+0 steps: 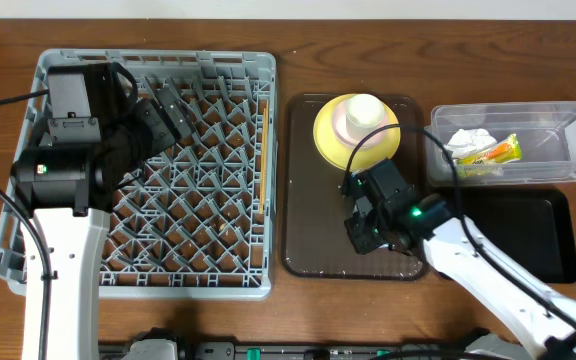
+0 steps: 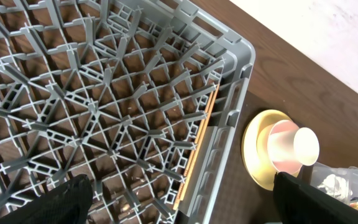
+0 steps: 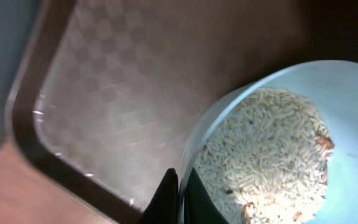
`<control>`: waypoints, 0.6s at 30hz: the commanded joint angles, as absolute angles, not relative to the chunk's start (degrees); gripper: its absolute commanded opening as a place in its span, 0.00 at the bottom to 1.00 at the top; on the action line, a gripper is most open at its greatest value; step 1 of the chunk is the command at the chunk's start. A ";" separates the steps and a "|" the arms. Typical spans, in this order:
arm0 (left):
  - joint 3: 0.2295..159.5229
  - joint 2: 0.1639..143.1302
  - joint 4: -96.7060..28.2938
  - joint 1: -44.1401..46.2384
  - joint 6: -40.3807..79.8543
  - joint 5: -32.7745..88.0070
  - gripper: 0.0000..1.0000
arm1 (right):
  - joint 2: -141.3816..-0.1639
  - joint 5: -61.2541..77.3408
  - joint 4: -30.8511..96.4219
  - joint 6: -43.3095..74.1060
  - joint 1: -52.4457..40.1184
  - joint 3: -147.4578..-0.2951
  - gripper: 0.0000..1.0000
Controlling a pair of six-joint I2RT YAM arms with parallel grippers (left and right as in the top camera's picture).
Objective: Sort waste into correct bins and load items into the dishwasher rack
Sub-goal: 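Grip the light-blue plate rim with the right gripper and lift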
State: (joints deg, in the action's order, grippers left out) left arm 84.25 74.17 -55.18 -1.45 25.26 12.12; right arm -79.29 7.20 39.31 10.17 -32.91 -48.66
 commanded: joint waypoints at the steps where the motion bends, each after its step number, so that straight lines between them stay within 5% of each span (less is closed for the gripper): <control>1: 84.62 74.37 -55.27 -1.69 24.71 12.45 0.94 | -74.17 7.77 41.36 16.45 -31.92 -51.99 0.01; 9: 84.62 74.37 -55.27 -1.69 24.69 12.45 0.94 | -61.95 7.75 49.43 21.17 -25.41 -52.34 0.01; 18: 84.62 74.37 -55.27 -1.69 24.69 12.45 0.94 | -55.70 9.15 58.26 19.64 -6.61 -52.34 0.01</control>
State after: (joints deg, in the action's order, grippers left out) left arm 84.25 74.17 -55.18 -1.45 25.26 12.10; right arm -56.69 8.12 57.49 19.99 -11.64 -50.96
